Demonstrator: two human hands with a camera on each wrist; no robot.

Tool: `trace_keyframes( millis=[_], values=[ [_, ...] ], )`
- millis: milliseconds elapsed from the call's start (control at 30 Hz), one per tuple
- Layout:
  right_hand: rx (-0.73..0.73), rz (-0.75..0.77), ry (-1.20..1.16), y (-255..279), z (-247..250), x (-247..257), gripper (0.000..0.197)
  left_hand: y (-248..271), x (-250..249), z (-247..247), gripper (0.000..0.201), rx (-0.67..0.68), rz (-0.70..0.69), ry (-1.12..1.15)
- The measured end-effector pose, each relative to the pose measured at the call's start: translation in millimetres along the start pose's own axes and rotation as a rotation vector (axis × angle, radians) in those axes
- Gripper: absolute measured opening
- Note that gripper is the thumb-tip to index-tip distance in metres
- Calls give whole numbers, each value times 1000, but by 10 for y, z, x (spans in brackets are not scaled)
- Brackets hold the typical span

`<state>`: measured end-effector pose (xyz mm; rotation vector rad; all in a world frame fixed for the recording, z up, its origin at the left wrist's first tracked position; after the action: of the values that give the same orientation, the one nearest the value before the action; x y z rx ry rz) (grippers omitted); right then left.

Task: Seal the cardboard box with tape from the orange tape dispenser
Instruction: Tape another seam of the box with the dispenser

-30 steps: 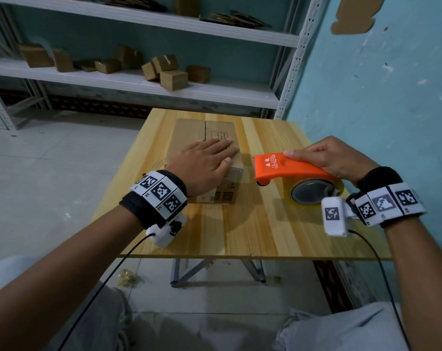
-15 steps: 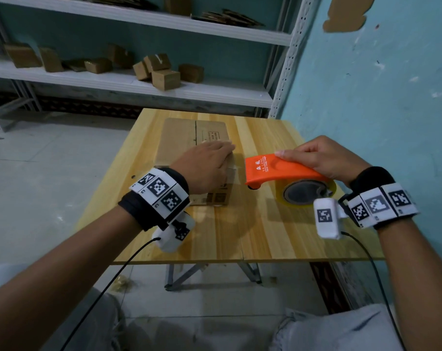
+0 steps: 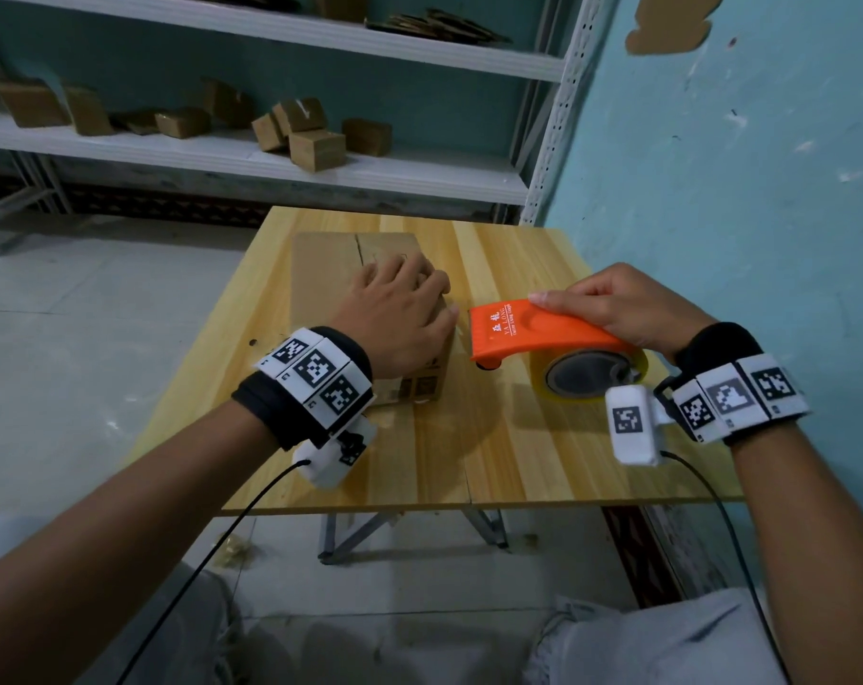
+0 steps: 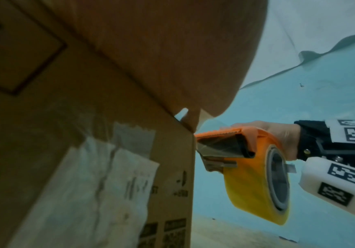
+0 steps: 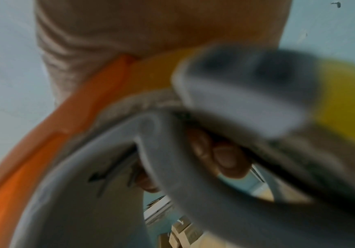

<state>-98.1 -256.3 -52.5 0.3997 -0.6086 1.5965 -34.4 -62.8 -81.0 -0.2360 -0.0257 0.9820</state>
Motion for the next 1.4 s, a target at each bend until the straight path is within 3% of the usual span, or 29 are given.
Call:
trace_keyframes(
  millis=[100,167,300,400,733,1067,1400],
  values=[
    [4,9,2,-5,-17,9,73,-18,37,-76,89,79,-52,-68],
    [10,14,4,-7,-33,31,72,-4,52,-93,93,156,-76,-134],
    [23,16,-2,-21,-71,62,73,-9,71,-82,65,134,-98,-131],
    [27,23,0,-28,-85,73,73,-61,136,-97,57,115,-58,-14],
    [29,3,-37,-16,-40,53,67,-70,168,-131,55,87,-66,8],
    [42,11,-32,-28,-32,51,75,-59,174,-127,56,95,-66,26],
    [38,-22,-63,-18,-28,31,64,-66,180,-130,55,98,-67,19]
  ],
)
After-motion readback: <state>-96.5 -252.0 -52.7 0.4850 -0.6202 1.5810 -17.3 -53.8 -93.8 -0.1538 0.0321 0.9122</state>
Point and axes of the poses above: each hand's wrist, its own y-axis away from the middle knuckle, its own z-axis out of the back of the hand, x = y × z, the point moved 7 cm from there along -y, towards the middle knuckle, and after that the axes turned 11 degrees about z, right-handed, at the moved point
